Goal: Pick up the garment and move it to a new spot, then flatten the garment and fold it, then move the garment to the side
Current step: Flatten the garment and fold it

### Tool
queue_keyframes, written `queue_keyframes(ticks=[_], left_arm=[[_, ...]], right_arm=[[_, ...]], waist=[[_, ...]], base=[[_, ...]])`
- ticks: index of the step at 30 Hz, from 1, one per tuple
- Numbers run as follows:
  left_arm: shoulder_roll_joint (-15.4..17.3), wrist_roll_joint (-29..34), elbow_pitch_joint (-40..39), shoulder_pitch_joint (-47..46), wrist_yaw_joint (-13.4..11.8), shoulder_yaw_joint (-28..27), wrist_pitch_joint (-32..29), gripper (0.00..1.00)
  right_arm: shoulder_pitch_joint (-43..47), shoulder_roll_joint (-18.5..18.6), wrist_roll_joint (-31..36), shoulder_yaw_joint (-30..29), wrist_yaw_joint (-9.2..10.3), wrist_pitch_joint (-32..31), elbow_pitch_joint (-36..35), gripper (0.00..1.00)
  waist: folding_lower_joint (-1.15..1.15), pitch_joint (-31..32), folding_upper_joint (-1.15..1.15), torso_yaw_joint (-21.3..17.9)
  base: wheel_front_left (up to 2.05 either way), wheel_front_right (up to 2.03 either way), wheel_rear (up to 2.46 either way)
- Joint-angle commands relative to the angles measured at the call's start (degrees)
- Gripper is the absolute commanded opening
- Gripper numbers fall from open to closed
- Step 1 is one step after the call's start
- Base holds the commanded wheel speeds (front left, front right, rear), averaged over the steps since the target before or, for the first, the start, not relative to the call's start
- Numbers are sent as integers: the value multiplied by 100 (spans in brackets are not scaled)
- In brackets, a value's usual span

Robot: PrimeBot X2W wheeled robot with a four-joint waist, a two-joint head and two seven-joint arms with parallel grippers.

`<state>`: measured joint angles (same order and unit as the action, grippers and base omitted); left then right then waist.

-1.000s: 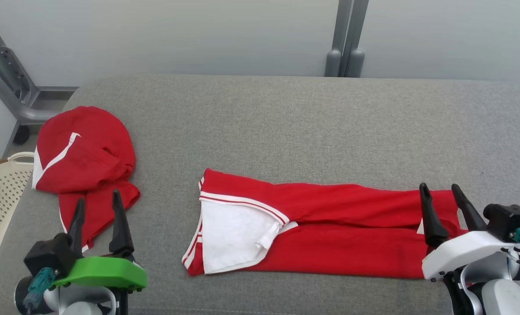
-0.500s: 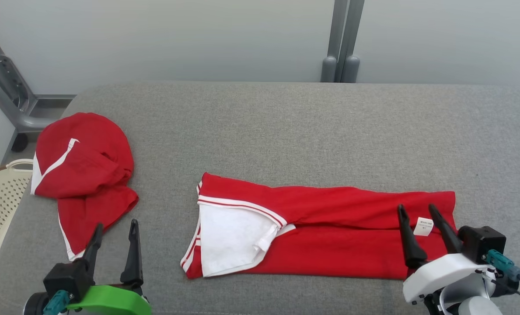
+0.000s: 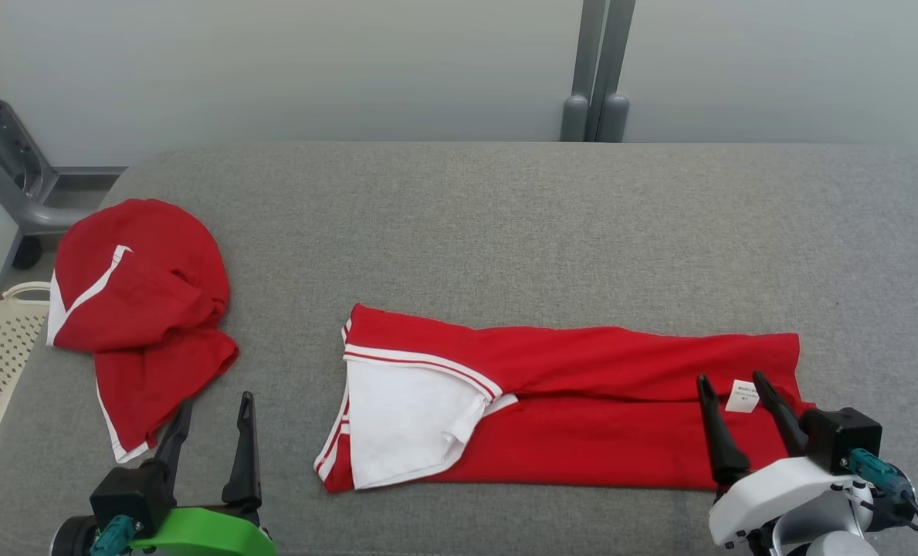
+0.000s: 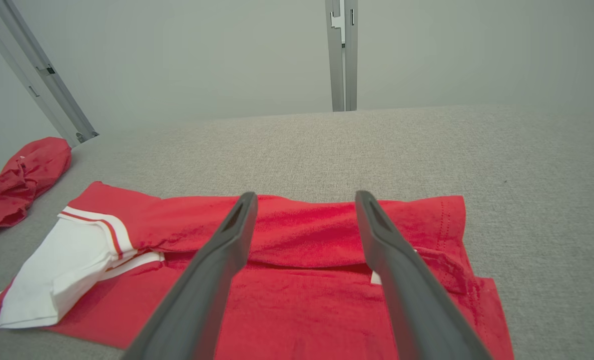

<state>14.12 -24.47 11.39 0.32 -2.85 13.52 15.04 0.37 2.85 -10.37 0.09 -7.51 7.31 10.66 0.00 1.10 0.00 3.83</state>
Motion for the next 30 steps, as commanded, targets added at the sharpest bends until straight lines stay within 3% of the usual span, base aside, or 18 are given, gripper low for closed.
queue_keyframes(ticks=[1, 11, 16, 17, 22, 30], left_arm=[[-34, 71, 30, -54, 45, -17, 17, 100], [-201, 199, 116, -170, 147, 0, 17, 100], [-273, 248, 160, -225, 210, -21, 17, 100], [-300, 252, 182, -242, 229, -22, 17, 100], [-347, 290, 219, -306, 275, -33, 17, 100], [-515, 391, 316, -536, 419, 1, 17, 100]], right_arm=[[-39, 10, 30, -9, 4, -22, -28, 100], [-101, 17, 169, -267, 4, -295, -36, 100], [-250, 14, 378, -967, 4, -1260, -99, 100], [-297, 14, 571, -1259, 4, -1826, -211, 100], [-361, 13, 699, -1616, 4, -2868, -532, 100], [-518, 10, 1145, -1829, 4, -3691, -756, 100]], waist=[[0, -11, 0, -2], [0, -151, 0, 45], [0, -250, 0, 67], [0, -297, 0, 83], [0, -442, 0, 115], [0, -778, 0, 185]], base=[[0, 0, 0], [0, 0, 0], [0, 0, 0], [0, 0, 0], [0, 0, 0], [0, 0, 0]])
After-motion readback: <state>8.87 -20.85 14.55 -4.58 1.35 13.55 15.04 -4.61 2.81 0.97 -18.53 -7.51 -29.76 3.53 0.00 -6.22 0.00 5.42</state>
